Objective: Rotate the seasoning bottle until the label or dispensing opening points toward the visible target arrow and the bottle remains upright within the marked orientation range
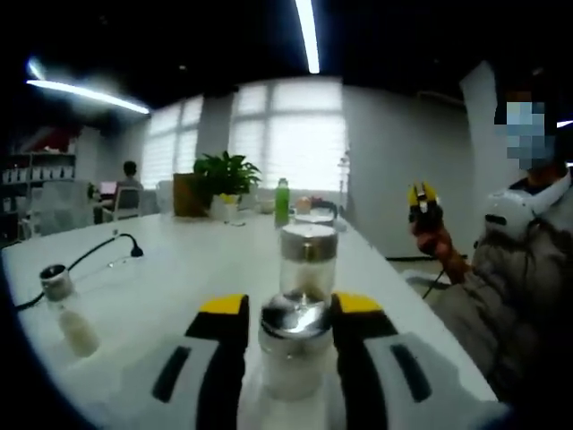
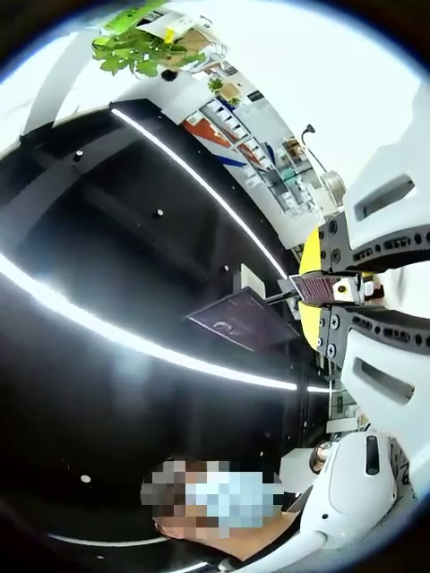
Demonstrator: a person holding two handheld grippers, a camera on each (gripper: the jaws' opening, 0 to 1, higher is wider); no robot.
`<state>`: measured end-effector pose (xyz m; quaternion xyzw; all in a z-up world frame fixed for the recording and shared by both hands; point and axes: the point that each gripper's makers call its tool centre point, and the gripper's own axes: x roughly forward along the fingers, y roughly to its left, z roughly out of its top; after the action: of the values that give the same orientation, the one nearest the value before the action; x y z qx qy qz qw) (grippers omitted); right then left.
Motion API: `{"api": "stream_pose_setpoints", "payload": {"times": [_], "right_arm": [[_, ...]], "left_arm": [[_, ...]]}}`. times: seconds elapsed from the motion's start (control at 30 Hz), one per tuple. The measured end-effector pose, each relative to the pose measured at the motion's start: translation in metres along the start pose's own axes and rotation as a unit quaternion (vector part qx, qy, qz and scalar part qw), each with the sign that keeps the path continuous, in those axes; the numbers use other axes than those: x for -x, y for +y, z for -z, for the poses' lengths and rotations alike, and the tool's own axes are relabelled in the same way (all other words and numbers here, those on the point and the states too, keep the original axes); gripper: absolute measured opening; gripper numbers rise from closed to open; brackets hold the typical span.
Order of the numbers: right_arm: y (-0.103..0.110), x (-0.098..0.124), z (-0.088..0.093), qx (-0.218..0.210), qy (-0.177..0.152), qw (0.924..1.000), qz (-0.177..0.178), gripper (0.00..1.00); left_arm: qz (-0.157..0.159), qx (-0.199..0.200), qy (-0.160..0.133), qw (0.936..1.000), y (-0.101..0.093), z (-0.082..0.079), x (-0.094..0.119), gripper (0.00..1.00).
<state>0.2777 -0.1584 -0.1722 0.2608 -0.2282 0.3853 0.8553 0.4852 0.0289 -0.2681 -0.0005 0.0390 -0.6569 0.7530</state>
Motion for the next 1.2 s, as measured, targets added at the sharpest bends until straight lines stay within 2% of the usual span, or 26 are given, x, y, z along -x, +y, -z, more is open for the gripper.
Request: {"api": "stream_pose_setpoints", "payload": {"times": [0.07, 0.13, 0.23, 0.3, 0.4, 0.5, 0.53, 0.57, 0.67, 0.73, 0.8, 0.87, 0.97, 1.03, 1.07, 1.2], "right_arm": [[0.000, -0.001, 0.002, 0.001, 0.002, 1.0000, -0.001, 0.09], [0.000, -0.001, 0.004, -0.004, 0.003, 1.0000, -0.003, 0.09], [0.003, -0.003, 0.008, 0.001, 0.011, 0.9999, -0.007, 0.09], [0.004, -0.003, 0.008, 0.003, 0.013, 0.9999, -0.010, 0.09], [0.002, -0.002, 0.007, 0.004, 0.011, 0.9999, -0.008, 0.09], [0.000, 0.000, 0.006, 0.002, 0.008, 1.0000, -0.004, 0.09], [-0.001, 0.000, 0.005, 0.002, 0.006, 1.0000, -0.003, 0.09], [-0.001, 0.000, 0.005, 0.001, 0.004, 1.0000, -0.003, 0.09], [-0.001, 0.000, 0.005, 0.000, 0.005, 1.0000, -0.001, 0.09], [-0.001, 0.000, 0.005, 0.001, 0.005, 1.0000, -0.001, 0.09], [0.000, 0.001, 0.004, 0.002, 0.004, 1.0000, -0.002, 0.09], [-0.001, 0.001, 0.003, 0.002, 0.001, 1.0000, 0.000, 0.09], [-0.002, 0.002, 0.002, 0.002, -0.001, 1.0000, 0.003, 0.09], [-0.003, 0.002, 0.002, 0.003, -0.001, 1.0000, 0.005, 0.09], [-0.003, 0.003, 0.002, 0.003, -0.001, 1.0000, 0.006, 0.09], [-0.004, 0.004, 0.002, 0.000, -0.002, 1.0000, 0.008, 0.09]], "left_arm": [[0.003, 0.022, -0.010, 0.9997, -0.002, -0.004, 0.004, 0.44], [-0.003, 0.019, -0.011, 0.9998, -0.003, -0.005, 0.006, 0.44], [-0.043, 0.022, -0.018, 0.9987, 0.007, -0.009, 0.011, 0.47], [-0.053, 0.031, -0.027, 0.9977, 0.006, -0.014, 0.012, 0.49], [-0.066, 0.020, -0.033, 0.9971, -0.002, -0.019, 0.011, 0.49], [-0.142, 0.005, 0.007, 0.9899, 0.014, -0.010, 0.017, 0.49], [-0.148, -0.025, -0.002, 0.9886, 0.012, -0.015, 0.017, 0.50], [-0.152, -0.034, -0.016, 0.9876, 0.008, -0.021, 0.017, 0.49], [-0.193, -0.018, -0.007, 0.9811, 0.011, -0.020, 0.021, 0.47], [-0.198, -0.018, -0.016, 0.9799, 0.008, -0.025, 0.021, 0.44], [-0.195, 0.015, -0.044, 0.9798, 0.003, -0.033, 0.020, 0.42], [-0.216, 0.036, -0.056, 0.9741, 0.007, -0.037, 0.026, 0.42], [-0.248, 0.021, -0.054, 0.9671, 0.009, -0.037, 0.032, 0.39], [-0.239, 0.005, -0.043, 0.9700, 0.002, -0.034, 0.030, 0.36], [-0.240, 0.009, -0.039, 0.9699, 0.001, -0.030, 0.029, 0.33], [-0.265, 0.004, -0.033, 0.9637, 0.003, -0.023, 0.031, 0.35]]}}
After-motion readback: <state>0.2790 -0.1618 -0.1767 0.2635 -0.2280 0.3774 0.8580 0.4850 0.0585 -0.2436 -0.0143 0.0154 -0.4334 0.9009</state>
